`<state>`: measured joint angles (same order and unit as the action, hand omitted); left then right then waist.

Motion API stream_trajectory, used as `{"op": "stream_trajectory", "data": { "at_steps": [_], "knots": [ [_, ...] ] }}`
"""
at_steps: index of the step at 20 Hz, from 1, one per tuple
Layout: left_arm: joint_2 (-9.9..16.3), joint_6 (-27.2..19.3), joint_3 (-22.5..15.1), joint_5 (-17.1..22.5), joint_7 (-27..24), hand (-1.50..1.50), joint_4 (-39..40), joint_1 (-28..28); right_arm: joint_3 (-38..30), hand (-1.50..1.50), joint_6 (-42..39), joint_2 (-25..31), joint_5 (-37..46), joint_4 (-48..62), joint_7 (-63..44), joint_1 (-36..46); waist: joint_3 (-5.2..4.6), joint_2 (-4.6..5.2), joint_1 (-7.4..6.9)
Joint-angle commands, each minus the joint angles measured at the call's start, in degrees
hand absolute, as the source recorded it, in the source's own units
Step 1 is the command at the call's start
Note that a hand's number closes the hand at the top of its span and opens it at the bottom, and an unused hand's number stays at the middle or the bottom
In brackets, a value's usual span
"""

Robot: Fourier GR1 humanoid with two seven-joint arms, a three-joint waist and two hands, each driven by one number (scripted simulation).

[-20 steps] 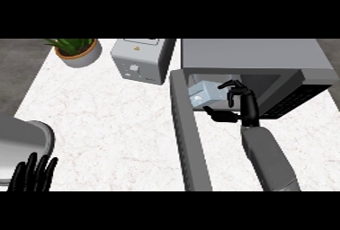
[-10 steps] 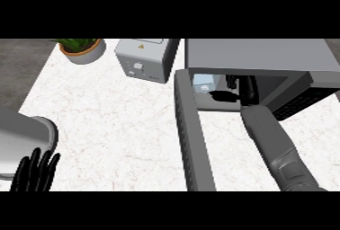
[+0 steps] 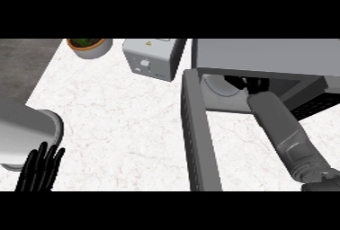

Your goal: Pick up the milk, place it into the microwave and close the microwave

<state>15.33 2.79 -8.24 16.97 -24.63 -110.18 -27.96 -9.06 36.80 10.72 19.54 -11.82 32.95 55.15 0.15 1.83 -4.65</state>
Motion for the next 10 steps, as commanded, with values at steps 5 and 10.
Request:
{"op": "stream_trajectory", "data": {
  "at_steps": [5,10],
  "knots": [
    [1.0,-2.09,-0.19,-4.38,2.22,-1.5,0.43,2.71,-0.61,-1.5,8.95,3.12,1.7,4.12,-3.21,4.77,0.08,0.92,-1.56],
    [0.67,-1.61,-1.42,-5.4,1.49,-1.5,1.22,2.36,3.22,-1.5,11.11,3.23,6.12,7.66,-4.88,6.11,0.03,1.13,-2.72]
  ]
}}
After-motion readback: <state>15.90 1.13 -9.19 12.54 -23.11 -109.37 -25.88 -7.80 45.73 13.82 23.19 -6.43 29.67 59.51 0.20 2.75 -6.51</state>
